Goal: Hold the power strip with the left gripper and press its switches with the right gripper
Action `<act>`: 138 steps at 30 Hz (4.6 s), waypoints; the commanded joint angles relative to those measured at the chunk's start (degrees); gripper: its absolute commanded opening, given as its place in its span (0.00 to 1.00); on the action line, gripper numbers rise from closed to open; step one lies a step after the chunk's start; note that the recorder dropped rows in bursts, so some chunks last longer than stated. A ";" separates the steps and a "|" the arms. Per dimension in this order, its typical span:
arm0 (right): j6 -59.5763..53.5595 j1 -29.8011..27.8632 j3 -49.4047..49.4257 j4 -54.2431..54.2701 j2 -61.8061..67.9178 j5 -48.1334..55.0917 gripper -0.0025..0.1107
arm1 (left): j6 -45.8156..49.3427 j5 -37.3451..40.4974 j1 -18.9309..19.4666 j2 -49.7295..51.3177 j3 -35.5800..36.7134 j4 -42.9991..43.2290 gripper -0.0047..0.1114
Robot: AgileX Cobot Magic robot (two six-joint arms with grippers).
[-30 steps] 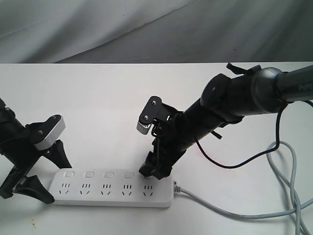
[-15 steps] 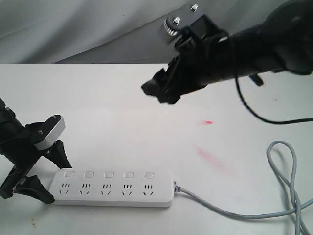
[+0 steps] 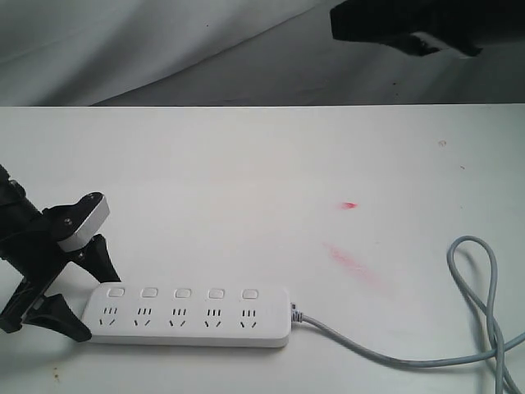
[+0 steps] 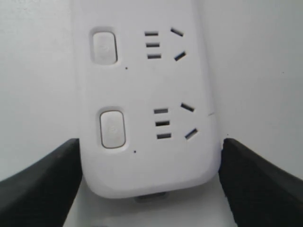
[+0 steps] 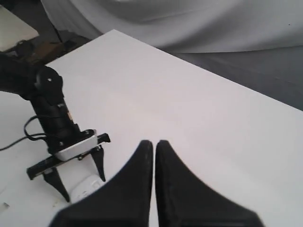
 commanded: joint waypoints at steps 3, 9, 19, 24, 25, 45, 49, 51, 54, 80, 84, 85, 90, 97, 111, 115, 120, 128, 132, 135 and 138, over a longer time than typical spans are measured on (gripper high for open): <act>19.85 -0.53 0.10 1.89 -7.60 -7.53 0.02 | 0.33 0.23 -0.16 0.06 0.19 0.07 0.40; 38.42 -0.53 0.60 -9.52 -13.99 -8.50 0.02 | 0.33 0.23 -0.16 0.06 0.19 0.07 0.40; 58.55 -0.53 13.30 -44.77 -32.12 -4.88 0.02 | 0.33 0.23 -0.16 0.06 0.19 0.07 0.40; 53.98 -0.42 15.39 -53.42 -40.02 1.75 0.02 | 0.33 0.23 -0.16 0.06 0.19 0.07 0.40; 52.03 -0.42 15.39 -52.74 -41.00 3.20 0.02 | 0.33 0.23 -0.16 0.06 0.19 0.07 0.40; 48.34 -0.42 15.02 -53.70 -54.95 16.16 0.02 | 0.33 0.23 -0.16 0.06 0.19 0.07 0.40; 47.61 -3.33 16.98 -56.59 -54.85 15.29 0.02 | 0.33 0.23 -0.16 0.06 0.19 0.07 0.40; 47.61 -7.98 21.92 -57.76 -54.85 11.20 0.02 | 0.33 0.23 -0.16 0.06 0.19 0.07 0.40; 47.61 -13.40 30.35 -57.76 -54.95 2.02 0.02 | 0.33 0.23 -0.16 0.06 0.19 0.07 0.40; 45.34 -20.51 64.05 -54.94 -69.05 -16.60 0.02 | 0.33 0.25 -0.16 0.06 0.19 0.07 0.40; 40.32 -20.51 64.05 -54.94 -69.05 -15.85 0.02 | 0.33 0.25 -0.16 0.06 0.19 0.07 0.40; 38.02 -20.51 64.05 -54.94 -69.05 -15.19 0.02 | 0.33 0.25 -0.16 0.06 0.19 0.07 0.40; 36.02 -20.51 64.05 -53.40 -69.05 -15.04 0.02 | 0.33 0.25 -0.16 0.06 0.19 0.07 0.40; 36.02 -20.51 64.98 -40.82 -69.05 -17.47 0.02 | 0.33 0.25 -0.16 0.06 0.19 0.07 0.40; 37.32 -20.51 65.15 -38.47 -69.05 -20.20 0.02 | 0.33 0.39 -0.16 0.06 0.19 0.08 0.40; 41.73 -20.51 65.15 -38.64 -69.05 -20.69 0.02 | 0.33 0.39 -0.16 0.06 0.19 0.08 0.40; 42.39 -20.51 65.15 -43.59 -69.05 -19.06 0.02 | 0.33 0.39 -0.16 0.06 0.19 0.08 0.40; 42.39 -20.51 65.15 -44.88 -69.05 -19.06 0.02 | 0.33 0.39 -0.16 0.06 0.19 0.08 0.40; 42.39 -20.51 65.15 -44.88 -69.05 -19.06 0.02 | 0.33 0.39 -0.16 0.06 0.19 0.08 0.40; 42.39 -20.51 65.15 -44.88 -69.05 -19.06 0.02 | 0.33 0.39 -0.16 0.06 0.19 0.08 0.40; 42.39 -20.51 65.15 -44.88 -69.05 -19.06 0.02 | 0.33 0.39 -0.16 0.06 0.19 0.08 0.40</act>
